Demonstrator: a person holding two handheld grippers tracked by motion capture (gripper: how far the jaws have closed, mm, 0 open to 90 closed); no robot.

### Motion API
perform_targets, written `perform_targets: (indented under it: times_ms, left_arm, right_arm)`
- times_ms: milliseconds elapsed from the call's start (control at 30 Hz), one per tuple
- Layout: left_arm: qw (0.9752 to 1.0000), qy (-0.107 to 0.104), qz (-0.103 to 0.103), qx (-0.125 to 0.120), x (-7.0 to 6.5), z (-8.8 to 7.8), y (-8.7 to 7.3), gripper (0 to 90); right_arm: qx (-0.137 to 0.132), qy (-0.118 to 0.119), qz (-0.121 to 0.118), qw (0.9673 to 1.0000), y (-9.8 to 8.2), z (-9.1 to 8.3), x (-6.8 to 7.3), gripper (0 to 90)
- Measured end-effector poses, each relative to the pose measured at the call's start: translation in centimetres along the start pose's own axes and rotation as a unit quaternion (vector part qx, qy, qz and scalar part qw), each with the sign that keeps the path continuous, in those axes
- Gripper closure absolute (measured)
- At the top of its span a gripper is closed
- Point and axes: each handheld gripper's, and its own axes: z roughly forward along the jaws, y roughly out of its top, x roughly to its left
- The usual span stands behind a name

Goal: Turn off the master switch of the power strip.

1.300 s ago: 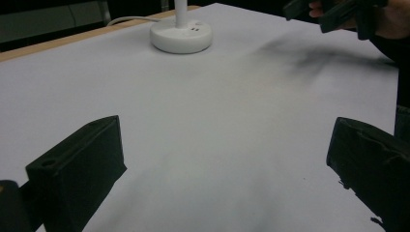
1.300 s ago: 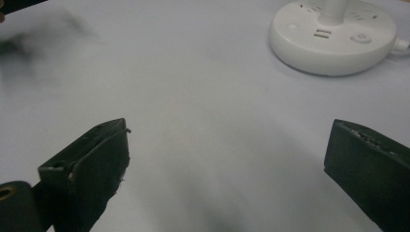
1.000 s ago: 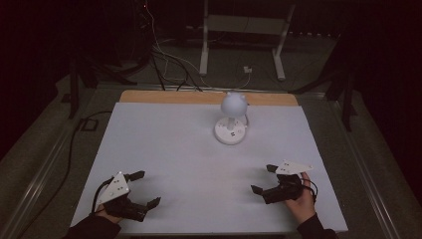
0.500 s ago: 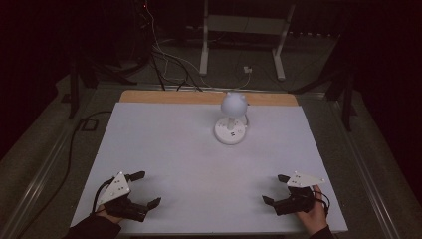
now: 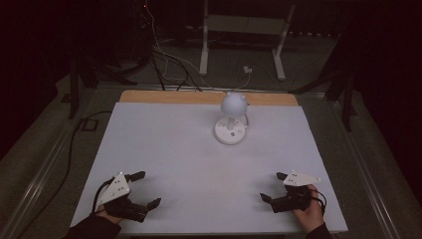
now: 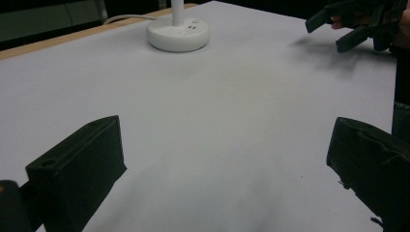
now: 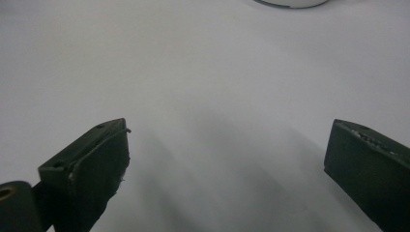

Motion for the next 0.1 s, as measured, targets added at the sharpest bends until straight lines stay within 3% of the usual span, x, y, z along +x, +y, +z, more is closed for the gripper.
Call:
perform_targets:
  times_ms: [100]
  left_arm:
    - [1.0,-0.001,0.0,0.0,0.0,0.03,0.01,0.4]
  right_arm:
    - [0.001,0.0,0.001,1.0,-0.02,0.02,0.0,1.9]
